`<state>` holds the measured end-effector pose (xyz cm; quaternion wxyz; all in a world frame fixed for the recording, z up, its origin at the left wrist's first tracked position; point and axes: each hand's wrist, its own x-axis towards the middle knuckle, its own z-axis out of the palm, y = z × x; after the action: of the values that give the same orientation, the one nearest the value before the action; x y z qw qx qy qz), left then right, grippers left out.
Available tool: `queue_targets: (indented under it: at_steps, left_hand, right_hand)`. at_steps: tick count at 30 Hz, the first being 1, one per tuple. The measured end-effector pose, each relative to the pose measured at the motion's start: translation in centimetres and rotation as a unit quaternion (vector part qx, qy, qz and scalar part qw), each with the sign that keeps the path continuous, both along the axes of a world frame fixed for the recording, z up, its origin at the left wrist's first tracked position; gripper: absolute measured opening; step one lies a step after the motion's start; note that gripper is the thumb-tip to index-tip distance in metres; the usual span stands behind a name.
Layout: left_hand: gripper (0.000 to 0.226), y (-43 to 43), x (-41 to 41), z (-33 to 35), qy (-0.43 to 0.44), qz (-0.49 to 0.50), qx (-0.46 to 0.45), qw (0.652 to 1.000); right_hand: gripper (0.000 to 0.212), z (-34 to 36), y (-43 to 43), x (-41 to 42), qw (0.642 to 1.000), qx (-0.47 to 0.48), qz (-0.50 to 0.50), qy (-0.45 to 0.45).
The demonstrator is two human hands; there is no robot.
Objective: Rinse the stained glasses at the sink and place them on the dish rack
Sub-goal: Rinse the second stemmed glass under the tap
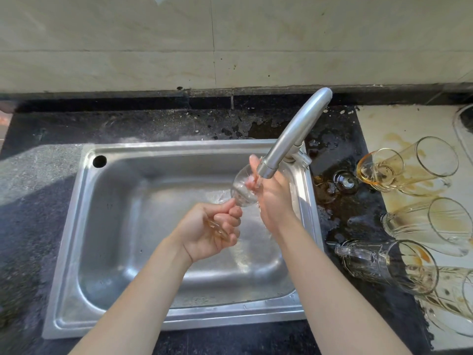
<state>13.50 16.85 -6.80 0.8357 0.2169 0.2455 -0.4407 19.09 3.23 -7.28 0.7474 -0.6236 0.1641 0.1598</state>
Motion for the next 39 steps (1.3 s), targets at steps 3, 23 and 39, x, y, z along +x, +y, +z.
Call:
queue_targets:
  at_steps: [3, 23, 39]
  left_hand:
    - [0.020, -0.2, -0.3, -0.1, -0.002, 0.030, -0.037, 0.999]
    - [0.027, -0.2, 1.1, 1.7, -0.043, -0.029, 0.234, 0.971]
    - [0.033, -5.5, 4.9, 2.5, -0.203, 0.041, 0.427, 0.880]
  right_hand:
    - [0.039, 1.2, 0.1, -0.3, 0.997, -0.042, 0.024, -0.059]
    - [0.024, 0.6, 0.0, 1.7, 0.992, -0.080, 0.097, 0.004]
    - [0.025, -4.4, -2.4, -1.8, 0.908, 0.191, -0.104, 0.358]
